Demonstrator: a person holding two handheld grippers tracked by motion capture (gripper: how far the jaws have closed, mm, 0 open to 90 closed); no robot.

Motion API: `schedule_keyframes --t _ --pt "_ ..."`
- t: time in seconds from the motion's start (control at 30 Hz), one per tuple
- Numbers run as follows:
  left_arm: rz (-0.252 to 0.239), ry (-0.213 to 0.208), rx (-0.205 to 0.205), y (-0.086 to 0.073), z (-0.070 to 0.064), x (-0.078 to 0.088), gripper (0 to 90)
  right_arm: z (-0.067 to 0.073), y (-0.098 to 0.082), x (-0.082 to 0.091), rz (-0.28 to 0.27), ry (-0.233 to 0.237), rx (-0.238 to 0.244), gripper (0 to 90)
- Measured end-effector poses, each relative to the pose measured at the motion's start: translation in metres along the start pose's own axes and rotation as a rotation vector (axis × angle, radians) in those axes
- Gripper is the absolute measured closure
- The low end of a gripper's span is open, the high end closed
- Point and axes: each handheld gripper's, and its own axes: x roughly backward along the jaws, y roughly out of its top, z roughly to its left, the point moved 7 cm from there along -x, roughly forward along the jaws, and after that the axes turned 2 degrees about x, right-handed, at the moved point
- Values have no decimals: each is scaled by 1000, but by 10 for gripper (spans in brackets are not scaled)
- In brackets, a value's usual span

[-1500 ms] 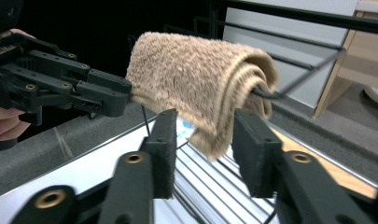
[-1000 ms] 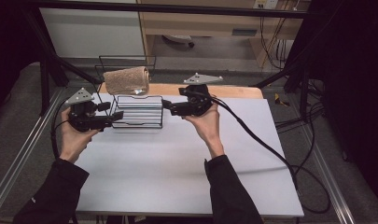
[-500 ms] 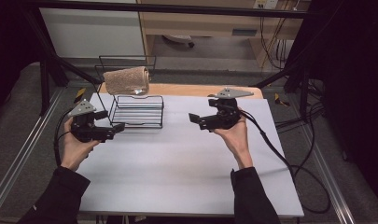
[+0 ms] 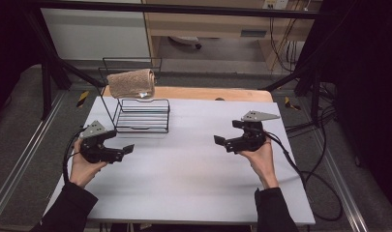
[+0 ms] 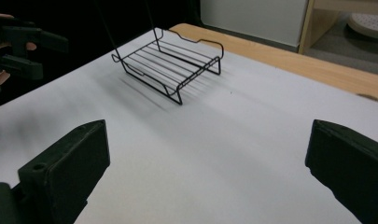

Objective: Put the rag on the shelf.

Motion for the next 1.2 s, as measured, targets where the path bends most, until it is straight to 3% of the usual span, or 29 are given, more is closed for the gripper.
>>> schedule_keyframes --t 0.47,0.87,1.2 --pt "61 -26 -5 -45 -8 -11 90 -9 -63 16 58 10 -23 3" --pt "83 -40 -13 -64 -12 -14 91 -19 -112 32 78 10 -60 3" --pt "93 -46 -18 -72 -14 -16 91 -33 -137 45 87 -22 -89 3"
